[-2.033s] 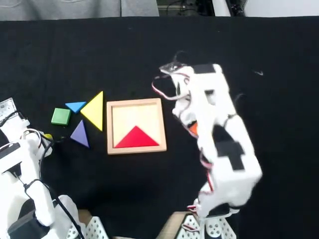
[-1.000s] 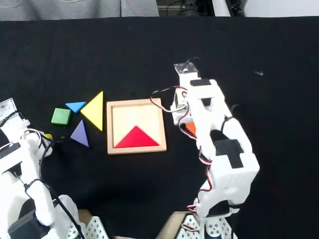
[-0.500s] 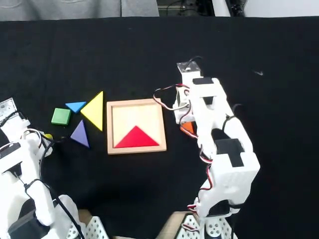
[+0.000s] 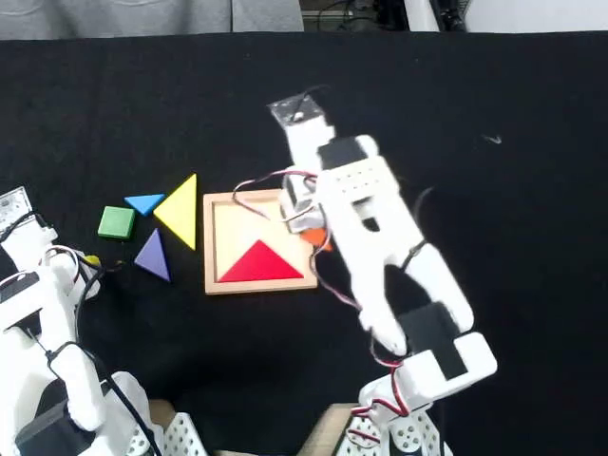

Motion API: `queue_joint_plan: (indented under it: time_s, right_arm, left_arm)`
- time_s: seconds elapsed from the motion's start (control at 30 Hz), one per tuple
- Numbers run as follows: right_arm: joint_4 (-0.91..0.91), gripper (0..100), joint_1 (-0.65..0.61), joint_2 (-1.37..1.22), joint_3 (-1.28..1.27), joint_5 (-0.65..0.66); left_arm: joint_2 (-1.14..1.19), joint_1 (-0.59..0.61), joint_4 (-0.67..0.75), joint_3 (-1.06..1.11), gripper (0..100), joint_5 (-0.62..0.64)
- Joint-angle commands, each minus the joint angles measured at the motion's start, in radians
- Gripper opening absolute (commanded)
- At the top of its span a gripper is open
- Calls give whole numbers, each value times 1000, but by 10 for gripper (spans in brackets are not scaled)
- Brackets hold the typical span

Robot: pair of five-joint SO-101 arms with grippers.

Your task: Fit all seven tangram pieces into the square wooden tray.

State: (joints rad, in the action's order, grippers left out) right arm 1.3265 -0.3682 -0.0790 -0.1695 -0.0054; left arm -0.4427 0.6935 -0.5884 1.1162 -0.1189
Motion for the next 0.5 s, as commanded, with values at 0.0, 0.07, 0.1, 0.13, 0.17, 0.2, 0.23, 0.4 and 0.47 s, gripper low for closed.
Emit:
queue_joint_plan:
  time_s: [0.0, 0.07, 0.1, 0.13, 0.17, 0.2, 0.23, 0.4, 0.47]
  right_arm:
    - [-9, 11, -18, 25, 73, -51]
    - [-35, 11, -21, -21, 77, -69]
    - [-54, 11, -25, -45, 79, -87]
    - [-69, 11, -26, -70, 79, -112]
    - [-84, 11, -34, -90, 79, -141]
    - [-95, 11, -38, -108, 79, -166]
    - [-104, 11, -40, -127, 79, -187]
    - [-103, 11, -84, -159, 93, -252]
    - [-107, 11, -91, -160, 93, -252]
  left_arm:
    - [-25, -10, 23, -2, 241, -6]
    - [-25, -10, 23, -2, 241, -6]
    - [-25, -10, 23, -2, 241, -6]
    - [-25, -10, 23, -2, 241, -6]
    - [-25, -10, 23, -2, 241, -6]
    - [-25, -10, 23, -2, 241, -6]
    - [-25, -10, 23, -2, 241, -6]
    - [-25, -10, 23, -2, 241, -6]
    - [-25, -10, 23, -2, 241, -6]
